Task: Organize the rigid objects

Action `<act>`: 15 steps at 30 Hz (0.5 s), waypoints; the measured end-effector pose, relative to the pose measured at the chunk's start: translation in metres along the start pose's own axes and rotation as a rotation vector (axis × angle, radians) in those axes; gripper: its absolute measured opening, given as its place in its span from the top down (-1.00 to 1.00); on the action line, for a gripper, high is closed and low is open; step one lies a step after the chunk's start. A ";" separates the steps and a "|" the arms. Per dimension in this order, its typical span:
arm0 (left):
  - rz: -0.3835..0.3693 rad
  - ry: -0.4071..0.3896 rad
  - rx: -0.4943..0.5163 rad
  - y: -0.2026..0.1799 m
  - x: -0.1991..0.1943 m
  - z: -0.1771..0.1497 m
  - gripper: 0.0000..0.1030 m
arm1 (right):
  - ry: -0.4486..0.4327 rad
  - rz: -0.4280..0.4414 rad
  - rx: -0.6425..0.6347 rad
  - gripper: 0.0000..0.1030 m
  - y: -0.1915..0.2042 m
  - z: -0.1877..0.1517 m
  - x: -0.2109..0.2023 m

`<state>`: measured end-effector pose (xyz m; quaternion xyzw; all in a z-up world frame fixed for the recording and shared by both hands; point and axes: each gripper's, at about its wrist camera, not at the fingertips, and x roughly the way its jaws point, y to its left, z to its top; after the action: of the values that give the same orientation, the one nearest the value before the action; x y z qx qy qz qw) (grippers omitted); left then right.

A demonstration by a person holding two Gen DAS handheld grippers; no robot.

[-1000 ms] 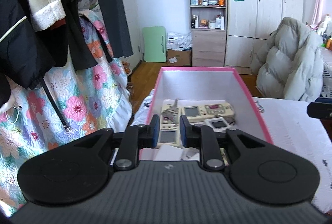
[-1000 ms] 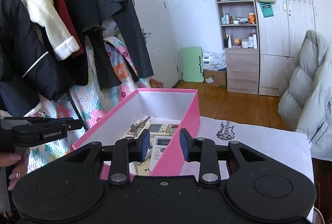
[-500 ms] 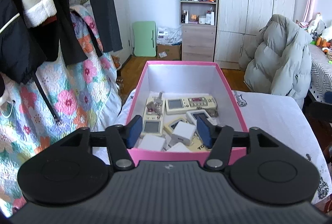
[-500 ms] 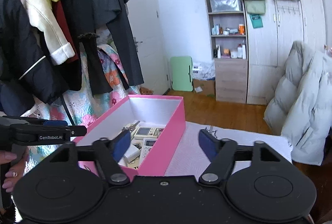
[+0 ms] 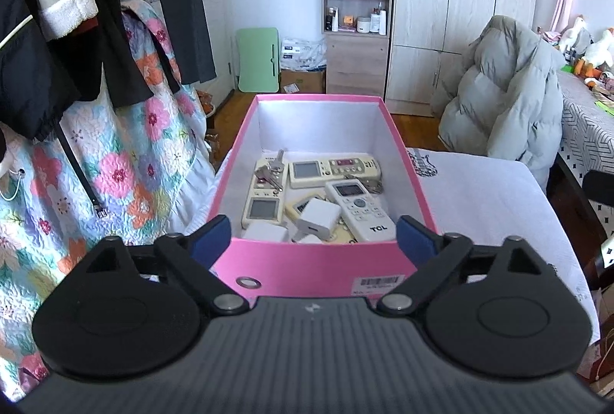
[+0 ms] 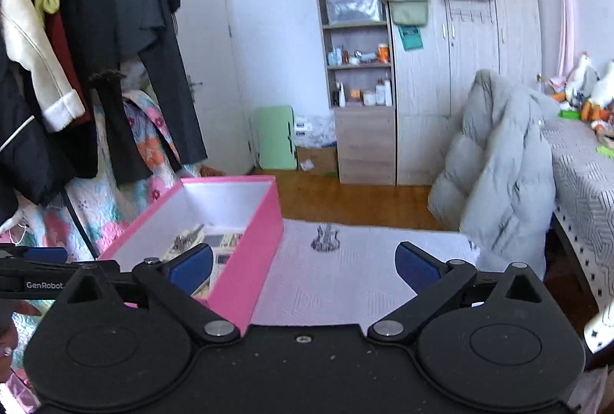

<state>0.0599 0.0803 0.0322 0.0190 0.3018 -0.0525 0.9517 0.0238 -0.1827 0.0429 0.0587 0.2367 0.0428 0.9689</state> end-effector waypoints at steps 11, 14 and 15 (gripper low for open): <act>0.058 0.049 0.007 -0.009 -0.003 -0.003 -0.92 | 0.042 -0.033 0.005 -0.99 -0.004 -0.008 -0.007; 0.056 0.051 0.027 -0.012 -0.005 -0.003 -0.93 | 0.047 -0.060 0.003 -0.99 -0.004 -0.009 -0.007; 0.054 0.052 0.032 -0.014 -0.005 -0.003 -0.93 | 0.049 -0.065 0.003 -0.99 -0.005 -0.009 -0.007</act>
<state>0.0520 0.0674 0.0324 0.0438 0.3250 -0.0309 0.9442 0.0135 -0.1872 0.0370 0.0514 0.2622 0.0121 0.9636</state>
